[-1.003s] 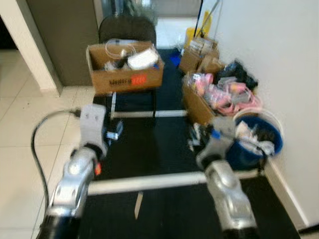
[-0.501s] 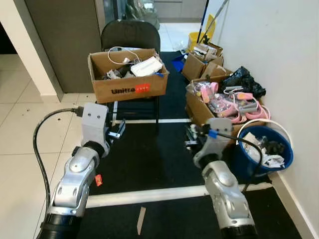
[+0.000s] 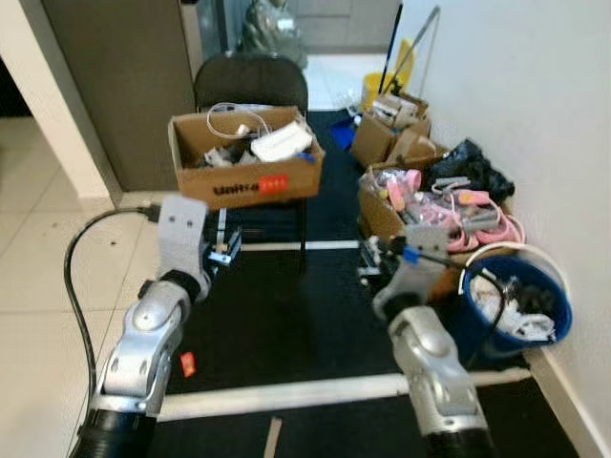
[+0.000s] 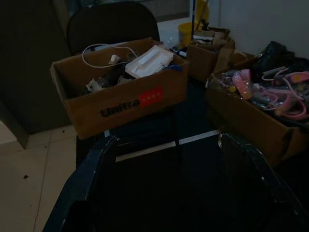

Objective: Picking trash to rubbish bin

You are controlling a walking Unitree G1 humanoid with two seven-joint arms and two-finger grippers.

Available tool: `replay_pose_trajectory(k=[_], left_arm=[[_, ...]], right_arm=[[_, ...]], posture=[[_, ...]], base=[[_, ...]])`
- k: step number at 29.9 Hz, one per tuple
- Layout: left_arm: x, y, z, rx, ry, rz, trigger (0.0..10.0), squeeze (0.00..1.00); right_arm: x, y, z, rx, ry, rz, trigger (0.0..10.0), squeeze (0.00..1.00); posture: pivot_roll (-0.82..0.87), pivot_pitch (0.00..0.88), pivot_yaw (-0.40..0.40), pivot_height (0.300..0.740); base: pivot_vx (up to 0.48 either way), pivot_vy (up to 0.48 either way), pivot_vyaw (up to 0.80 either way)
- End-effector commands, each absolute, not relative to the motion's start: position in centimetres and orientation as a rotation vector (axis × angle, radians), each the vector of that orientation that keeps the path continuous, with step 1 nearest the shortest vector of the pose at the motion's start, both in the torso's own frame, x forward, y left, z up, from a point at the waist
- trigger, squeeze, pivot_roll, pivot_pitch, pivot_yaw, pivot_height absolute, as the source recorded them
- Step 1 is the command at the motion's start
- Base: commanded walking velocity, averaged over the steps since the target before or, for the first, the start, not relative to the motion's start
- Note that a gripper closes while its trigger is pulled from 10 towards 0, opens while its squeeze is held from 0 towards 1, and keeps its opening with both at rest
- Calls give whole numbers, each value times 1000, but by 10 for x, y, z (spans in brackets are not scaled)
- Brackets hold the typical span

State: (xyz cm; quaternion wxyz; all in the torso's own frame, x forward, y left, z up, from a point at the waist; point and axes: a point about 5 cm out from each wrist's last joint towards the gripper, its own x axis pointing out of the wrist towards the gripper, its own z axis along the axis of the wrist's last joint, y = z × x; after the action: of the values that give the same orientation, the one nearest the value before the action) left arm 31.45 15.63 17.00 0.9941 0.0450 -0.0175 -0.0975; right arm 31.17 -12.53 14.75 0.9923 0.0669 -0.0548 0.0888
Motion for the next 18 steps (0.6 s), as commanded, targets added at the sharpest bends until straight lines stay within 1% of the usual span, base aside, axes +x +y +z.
replay_pose_trajectory(k=[1, 10, 18], left_arm=[[313, 158, 167, 90, -22, -199, 10000, 0], [313, 158, 167, 91, -24, -202, 10000, 0], [313, 158, 168, 88, -25, -204, 10000, 0]], right_arm=[[311, -129, 143, 133, -98, 164, 10000, 0], [311, -128, 143, 137, -100, 166, 10000, 0], [311, -128, 142, 136, -98, 166, 10000, 0]], posture=[[10, 107, 34, 740], [13, 112, 33, 740], [12, 114, 33, 740]], base=[[322, 0, 0], [327, 0, 0], [372, 0, 0]])
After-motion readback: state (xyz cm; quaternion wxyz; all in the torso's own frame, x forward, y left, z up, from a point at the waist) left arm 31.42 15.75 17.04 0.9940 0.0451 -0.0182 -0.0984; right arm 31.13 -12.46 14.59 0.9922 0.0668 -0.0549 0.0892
